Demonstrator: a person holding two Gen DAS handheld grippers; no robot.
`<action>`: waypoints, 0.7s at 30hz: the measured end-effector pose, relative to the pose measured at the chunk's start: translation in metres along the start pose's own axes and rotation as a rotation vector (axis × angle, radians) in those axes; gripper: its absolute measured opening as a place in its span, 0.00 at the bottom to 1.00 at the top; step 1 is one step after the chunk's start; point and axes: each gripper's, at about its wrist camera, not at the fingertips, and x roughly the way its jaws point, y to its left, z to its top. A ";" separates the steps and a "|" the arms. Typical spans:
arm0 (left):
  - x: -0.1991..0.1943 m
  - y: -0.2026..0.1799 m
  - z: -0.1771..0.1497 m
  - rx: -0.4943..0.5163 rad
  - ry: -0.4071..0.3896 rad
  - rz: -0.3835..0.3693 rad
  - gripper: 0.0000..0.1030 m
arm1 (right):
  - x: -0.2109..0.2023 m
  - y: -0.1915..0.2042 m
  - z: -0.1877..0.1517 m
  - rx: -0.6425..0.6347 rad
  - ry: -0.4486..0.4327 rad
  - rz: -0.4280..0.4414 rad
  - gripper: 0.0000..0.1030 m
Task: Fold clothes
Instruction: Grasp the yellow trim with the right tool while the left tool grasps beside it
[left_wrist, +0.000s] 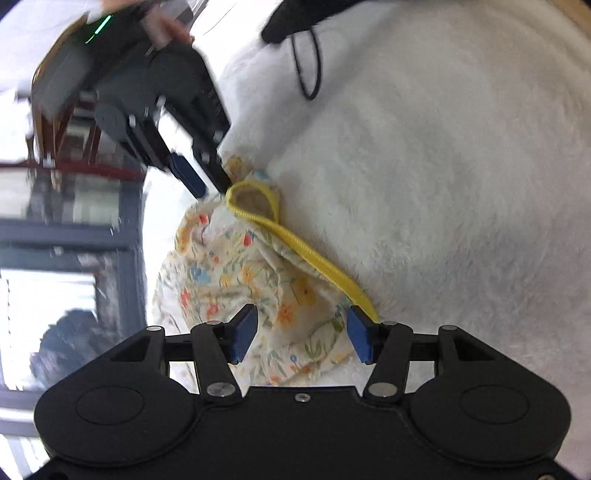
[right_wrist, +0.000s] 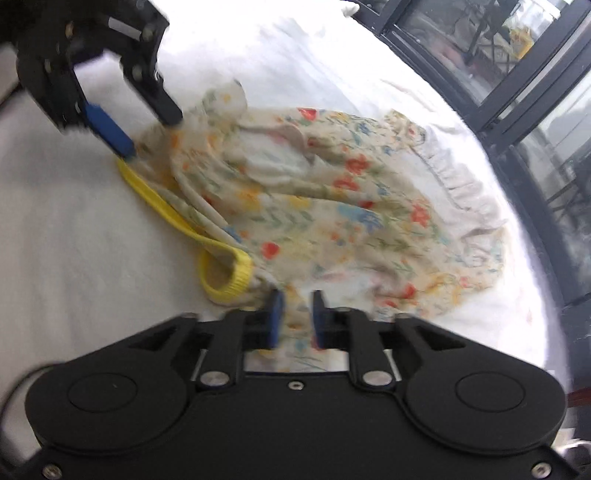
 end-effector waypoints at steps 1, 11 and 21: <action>-0.005 0.002 0.001 -0.018 -0.002 -0.012 0.57 | -0.009 0.015 -0.003 -0.162 -0.026 -0.045 0.26; -0.010 -0.006 0.002 0.031 0.000 -0.008 0.59 | -0.016 0.074 -0.015 -0.910 -0.027 0.022 0.26; -0.012 -0.010 -0.001 0.026 0.017 -0.006 0.59 | -0.007 0.078 -0.003 -1.102 -0.029 0.109 0.26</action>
